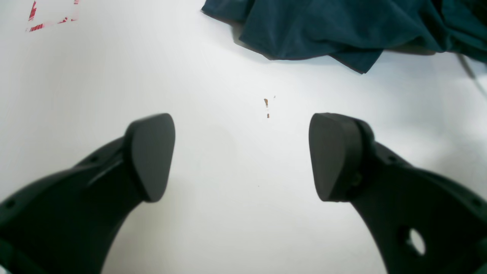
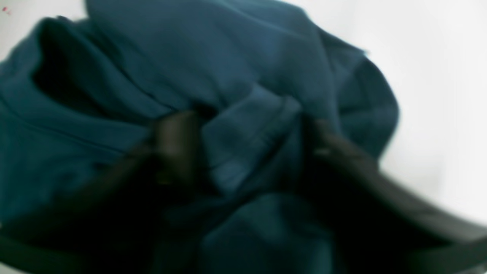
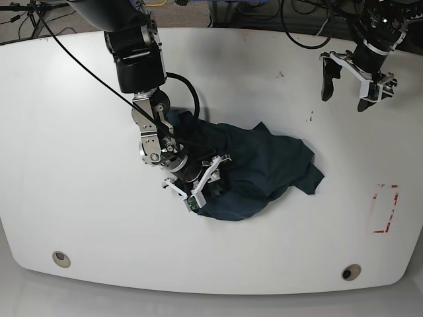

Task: Fold the T-shirt properly
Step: 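Drag the pinched fabric away from the shirt pile with the right gripper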

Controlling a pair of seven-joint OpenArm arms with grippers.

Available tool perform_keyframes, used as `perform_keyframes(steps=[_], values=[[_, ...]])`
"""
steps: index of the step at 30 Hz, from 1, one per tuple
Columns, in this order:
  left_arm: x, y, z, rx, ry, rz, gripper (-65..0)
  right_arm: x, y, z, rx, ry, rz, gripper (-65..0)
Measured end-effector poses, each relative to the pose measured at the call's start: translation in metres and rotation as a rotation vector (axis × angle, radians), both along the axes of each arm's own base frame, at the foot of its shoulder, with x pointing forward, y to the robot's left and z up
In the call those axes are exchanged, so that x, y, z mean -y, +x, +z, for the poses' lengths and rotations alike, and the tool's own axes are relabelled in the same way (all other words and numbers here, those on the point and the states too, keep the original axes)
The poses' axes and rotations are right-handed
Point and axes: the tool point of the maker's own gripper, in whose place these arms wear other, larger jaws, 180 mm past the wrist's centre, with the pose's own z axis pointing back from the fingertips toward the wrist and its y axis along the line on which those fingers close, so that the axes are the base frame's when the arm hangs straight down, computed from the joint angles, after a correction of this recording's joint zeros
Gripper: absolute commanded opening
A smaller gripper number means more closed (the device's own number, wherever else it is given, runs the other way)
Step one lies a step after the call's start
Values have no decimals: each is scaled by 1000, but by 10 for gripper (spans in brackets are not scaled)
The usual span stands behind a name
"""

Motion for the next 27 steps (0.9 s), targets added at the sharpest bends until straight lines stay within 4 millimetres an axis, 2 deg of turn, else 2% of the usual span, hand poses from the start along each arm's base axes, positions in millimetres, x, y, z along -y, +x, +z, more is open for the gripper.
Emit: perform_keyframes(steps=[4,6,14,19,25,27], values=[[1,0,0,0,-1,-2,-138,-2,-3,6,18,8,2,-609],[1,0,0,0,-2,-2,-138,-1,-5,10,30,5,4,-648],[0,-1,-4,-11,-8,0,-138,-4,-8,50,129,8,15,-650],[2,0,-5,-11,-8,-5,-138,-6,-5,88,222,11,25,-650],[27,2,-10,-22,-44,-67,-138,-5,5,139,369,-27,27,-650],[38,3,-11,-24,-59,-96,-136,-5,10,162,434,-41,27,-650]])
